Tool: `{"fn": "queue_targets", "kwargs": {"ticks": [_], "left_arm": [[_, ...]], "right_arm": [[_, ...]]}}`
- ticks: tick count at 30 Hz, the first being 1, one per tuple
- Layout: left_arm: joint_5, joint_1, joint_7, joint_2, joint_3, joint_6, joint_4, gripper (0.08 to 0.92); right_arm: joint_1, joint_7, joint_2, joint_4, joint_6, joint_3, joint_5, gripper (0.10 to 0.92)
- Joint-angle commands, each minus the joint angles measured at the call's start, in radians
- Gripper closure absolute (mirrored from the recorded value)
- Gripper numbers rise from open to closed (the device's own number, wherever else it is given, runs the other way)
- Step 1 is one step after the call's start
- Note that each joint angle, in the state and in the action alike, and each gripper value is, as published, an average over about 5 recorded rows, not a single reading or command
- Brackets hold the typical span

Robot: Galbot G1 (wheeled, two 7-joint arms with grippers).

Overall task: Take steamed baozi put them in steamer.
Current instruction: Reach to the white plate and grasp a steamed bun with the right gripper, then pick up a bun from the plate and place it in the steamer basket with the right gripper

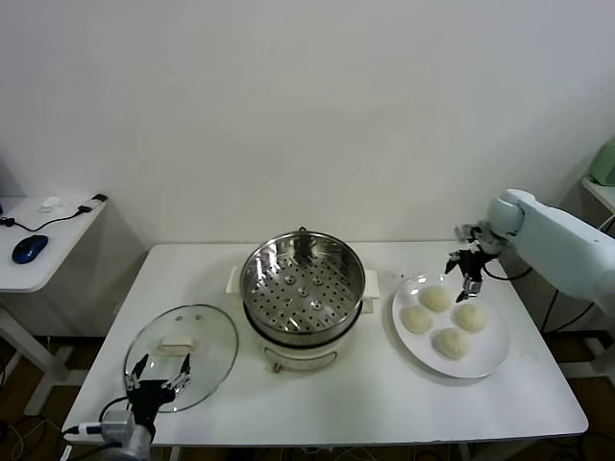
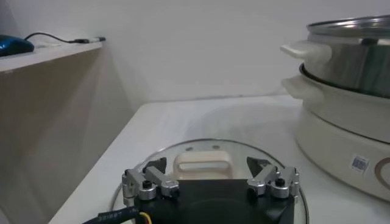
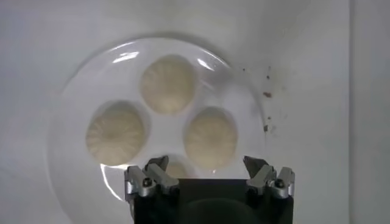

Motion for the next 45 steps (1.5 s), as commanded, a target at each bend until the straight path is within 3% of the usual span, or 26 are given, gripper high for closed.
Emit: {"fn": "queue_targets", "kwargs": {"ticks": [1, 13, 19, 28, 36, 45], "left_arm": [[0.001, 0.0, 0.001, 0.002, 0.002, -0.002, 0.007, 0.177], [0.007, 0.002, 0.001, -0.004, 0.011, -0.003, 0.01, 0.177], [0.007, 0.005, 0.0, -0.002, 0.01, -0.006, 0.01, 0.177], [0.009, 0.008, -0.002, -0.001, 0.009, -0.009, 0.006, 0.177], [0.026, 0.023, -0.002, -0.011, 0.007, -0.014, -0.015, 0.177], [0.036, 0.036, -0.003, -0.013, 0.008, -0.019, -0.043, 0.177]], "right_arm": [[-0.034, 0.012, 0.088, -0.127, 0.015, -0.001, -0.03, 0.203], [-0.11, 0.052, 0.153, -0.218, 0.033, 0.136, -0.171, 0.207], [-0.118, 0.052, 0.16, -0.229, 0.029, 0.171, -0.246, 0.277], [-0.116, 0.06, 0.146, -0.189, 0.039, 0.207, -0.199, 0.346], [-0.002, 0.033, 0.03, 0.042, 0.073, 0.107, -0.1, 0.363], [0.507, 0.003, -0.004, 0.388, 0.207, -0.303, 0.24, 0.364]]}}
